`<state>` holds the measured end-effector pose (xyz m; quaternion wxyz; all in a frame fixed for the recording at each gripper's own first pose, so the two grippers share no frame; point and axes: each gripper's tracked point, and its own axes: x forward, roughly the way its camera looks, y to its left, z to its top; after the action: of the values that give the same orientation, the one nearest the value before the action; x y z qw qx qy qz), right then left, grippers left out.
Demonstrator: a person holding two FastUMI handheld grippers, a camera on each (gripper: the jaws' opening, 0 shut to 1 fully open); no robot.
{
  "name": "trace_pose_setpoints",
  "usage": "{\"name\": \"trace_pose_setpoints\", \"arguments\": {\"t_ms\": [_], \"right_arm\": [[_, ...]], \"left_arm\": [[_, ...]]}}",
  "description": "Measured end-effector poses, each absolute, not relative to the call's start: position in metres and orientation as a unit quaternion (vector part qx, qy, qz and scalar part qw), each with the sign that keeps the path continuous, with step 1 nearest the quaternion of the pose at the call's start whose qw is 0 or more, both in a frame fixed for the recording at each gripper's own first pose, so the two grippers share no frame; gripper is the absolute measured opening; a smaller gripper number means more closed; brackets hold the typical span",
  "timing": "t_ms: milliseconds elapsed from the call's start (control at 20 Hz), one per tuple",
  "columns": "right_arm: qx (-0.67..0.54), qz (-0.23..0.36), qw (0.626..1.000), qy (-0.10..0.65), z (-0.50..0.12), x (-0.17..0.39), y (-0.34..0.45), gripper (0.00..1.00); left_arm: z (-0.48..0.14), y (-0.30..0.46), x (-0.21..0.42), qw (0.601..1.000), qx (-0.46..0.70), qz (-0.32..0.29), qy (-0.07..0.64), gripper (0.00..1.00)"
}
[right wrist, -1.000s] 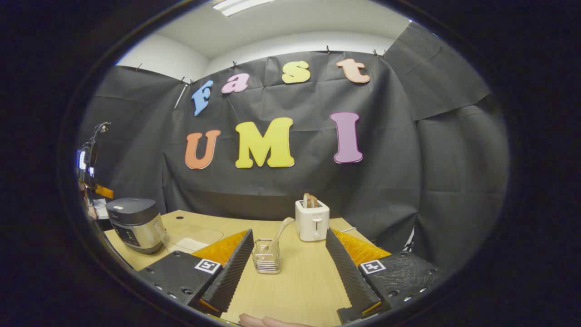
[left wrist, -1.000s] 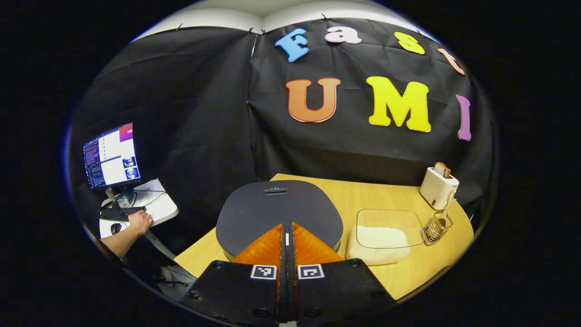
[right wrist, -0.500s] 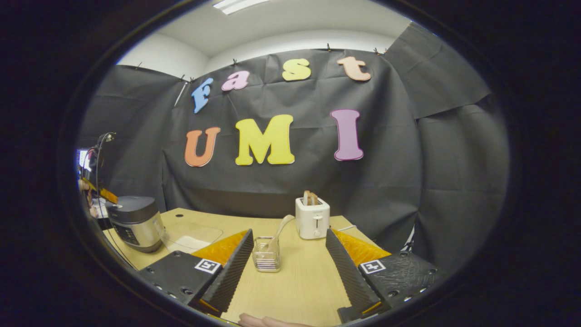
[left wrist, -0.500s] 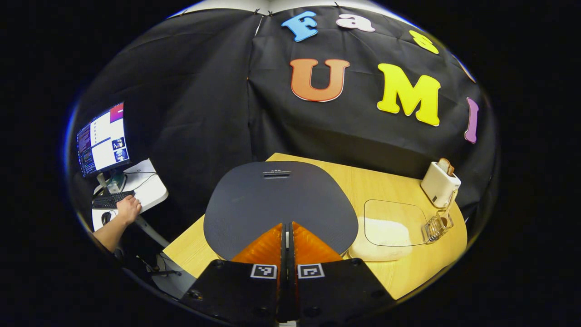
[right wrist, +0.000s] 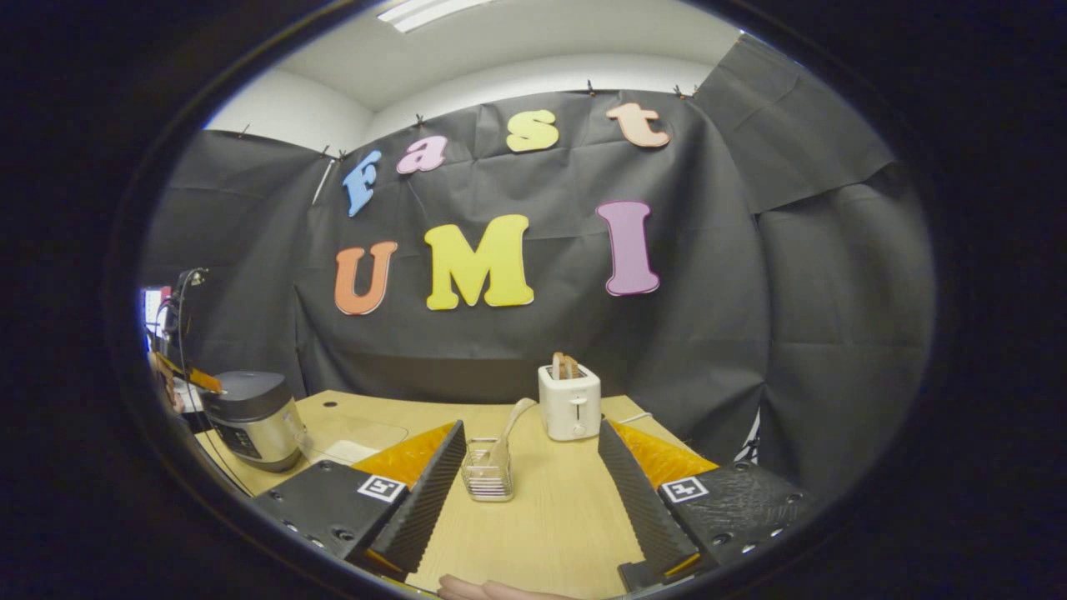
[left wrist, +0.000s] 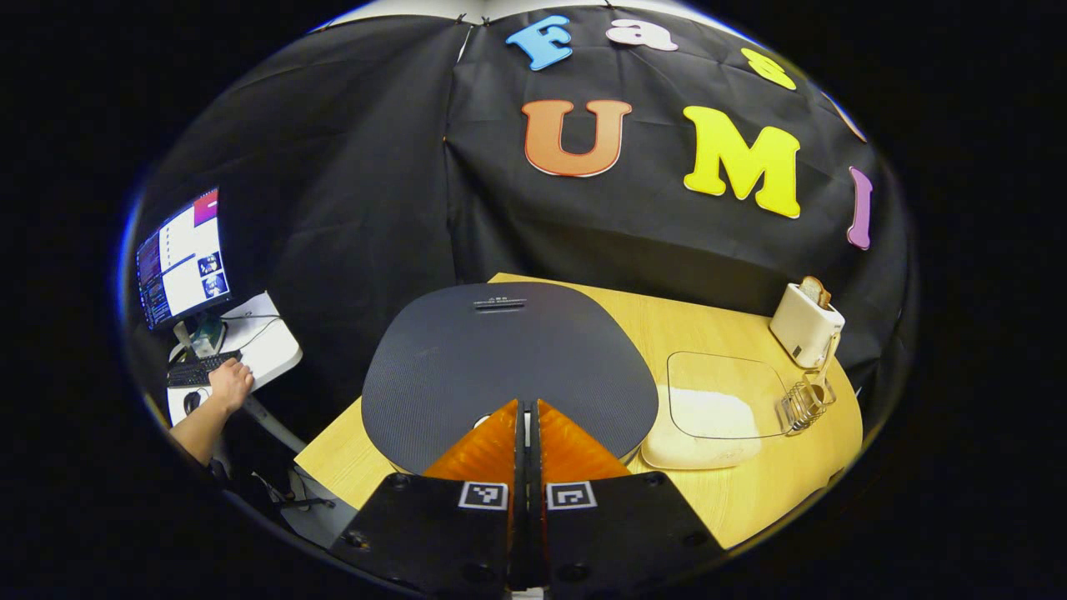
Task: Close the left gripper, press the button to open the rice cooker; take a wooden spoon from the chopstick holder with the right hand, scoop a spoonful of rice and pour it into the rice cooker, then put the wooden spoon back into the chopstick holder.
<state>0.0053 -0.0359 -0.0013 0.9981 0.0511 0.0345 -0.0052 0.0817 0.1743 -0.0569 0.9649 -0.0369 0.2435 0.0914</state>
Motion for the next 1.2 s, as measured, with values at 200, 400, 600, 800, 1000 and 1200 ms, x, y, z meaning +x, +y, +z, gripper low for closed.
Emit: {"name": "trace_pose_setpoints", "arguments": {"t_ms": [200,400,600,800,1000,1200], "right_arm": [[0.059,-0.011,0.998,0.037,-0.001,0.006,-0.043,0.95],[0.065,-0.023,0.996,0.059,-0.014,0.011,-0.050,0.95],[0.066,-0.014,0.994,0.089,-0.029,0.018,-0.043,0.95],[0.057,-0.012,0.994,0.090,-0.033,0.025,-0.040,0.95],[0.053,-0.001,0.993,0.103,-0.050,0.042,-0.032,0.96],[0.038,-0.004,0.991,0.128,-0.075,0.075,-0.028,0.96]], "left_arm": [[-0.054,0.176,0.082,0.965,-0.023,0.102,0.240,0.03],[-0.033,0.178,0.087,0.972,0.005,0.121,0.202,0.03],[0.026,0.184,0.085,0.981,0.029,0.159,0.108,0.03],[0.065,0.190,0.074,0.980,0.051,0.191,0.037,0.27],[0.053,0.165,0.064,0.986,0.035,0.165,0.018,0.82],[0.033,0.133,0.051,0.992,0.030,0.118,0.011,0.87]]}}
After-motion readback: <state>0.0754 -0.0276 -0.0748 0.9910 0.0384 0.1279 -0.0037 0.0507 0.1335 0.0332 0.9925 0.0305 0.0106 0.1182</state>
